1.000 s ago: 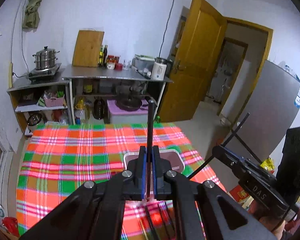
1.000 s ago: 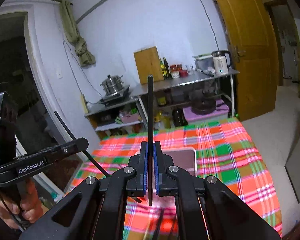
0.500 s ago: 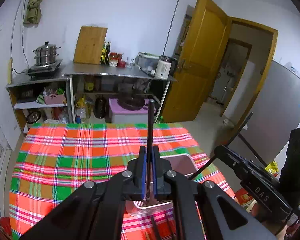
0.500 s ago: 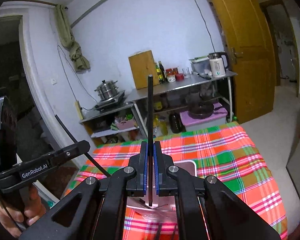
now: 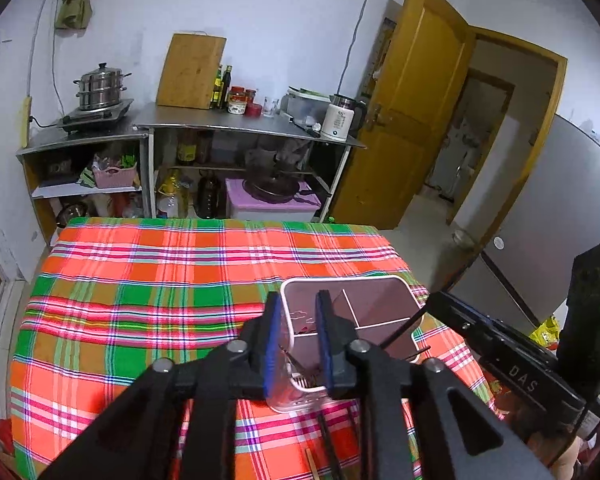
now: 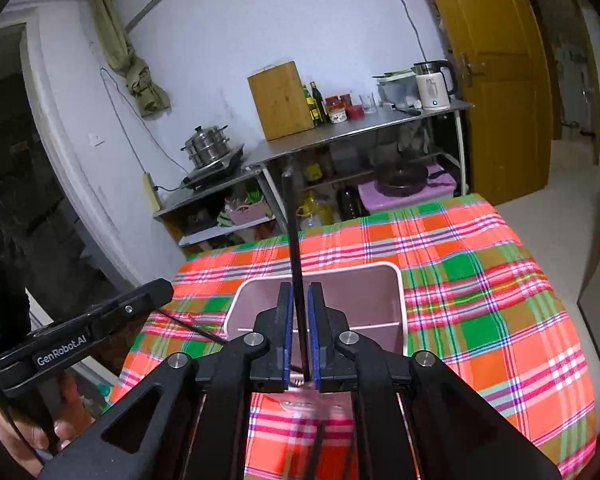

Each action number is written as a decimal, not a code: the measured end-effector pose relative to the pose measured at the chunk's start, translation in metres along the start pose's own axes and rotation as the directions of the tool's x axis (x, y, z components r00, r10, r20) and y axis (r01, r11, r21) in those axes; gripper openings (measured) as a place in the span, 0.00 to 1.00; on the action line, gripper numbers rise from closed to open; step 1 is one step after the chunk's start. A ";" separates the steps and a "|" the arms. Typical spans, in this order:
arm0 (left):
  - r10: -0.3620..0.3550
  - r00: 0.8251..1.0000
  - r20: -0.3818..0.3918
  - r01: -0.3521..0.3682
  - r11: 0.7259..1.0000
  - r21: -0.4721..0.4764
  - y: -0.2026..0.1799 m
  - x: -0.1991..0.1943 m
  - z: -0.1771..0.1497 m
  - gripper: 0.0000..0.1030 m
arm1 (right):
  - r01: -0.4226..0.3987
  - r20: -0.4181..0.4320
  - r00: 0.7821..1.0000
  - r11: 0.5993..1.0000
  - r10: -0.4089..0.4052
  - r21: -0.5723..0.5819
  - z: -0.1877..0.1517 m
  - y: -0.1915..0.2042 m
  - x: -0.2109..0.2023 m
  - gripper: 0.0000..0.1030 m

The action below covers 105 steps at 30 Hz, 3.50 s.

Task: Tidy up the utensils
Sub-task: 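Open the left tool over the basket while the right tool opens too, then move both open tools back down to the row of chopsticks, then grasp a wooden chopstick with the left tool while the right tool grasps another wooden chopstick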

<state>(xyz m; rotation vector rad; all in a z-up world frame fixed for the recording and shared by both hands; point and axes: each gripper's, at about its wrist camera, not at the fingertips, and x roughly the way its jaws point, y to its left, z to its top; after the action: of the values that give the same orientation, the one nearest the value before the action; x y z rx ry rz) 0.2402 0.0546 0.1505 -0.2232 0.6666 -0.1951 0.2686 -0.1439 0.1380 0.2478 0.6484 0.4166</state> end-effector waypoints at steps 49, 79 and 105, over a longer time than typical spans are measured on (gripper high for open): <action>-0.029 0.948 -0.318 -0.002 0.995 -0.097 -0.018 0.022 -0.191 0.24 | 0.077 -0.316 0.947 0.995 -0.053 0.064 -0.174 -0.061 -0.032 0.14; 0.117 0.933 -0.339 -0.116 0.993 0.024 -0.030 0.083 -0.166 0.14 | 0.159 -0.378 0.913 0.987 -0.154 -0.018 -0.146 -0.067 0.041 0.14; 0.105 0.932 -0.347 -0.108 0.994 0.011 -0.025 0.084 -0.156 0.06 | 0.152 -0.396 0.904 0.987 -0.162 -0.056 -0.133 -0.060 0.053 0.06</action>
<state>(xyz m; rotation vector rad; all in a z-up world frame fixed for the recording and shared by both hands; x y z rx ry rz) 0.2031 -0.0127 -0.0114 -0.1604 1.0293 -0.1277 0.2411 -0.1615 -0.0135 0.0837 1.0588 0.3207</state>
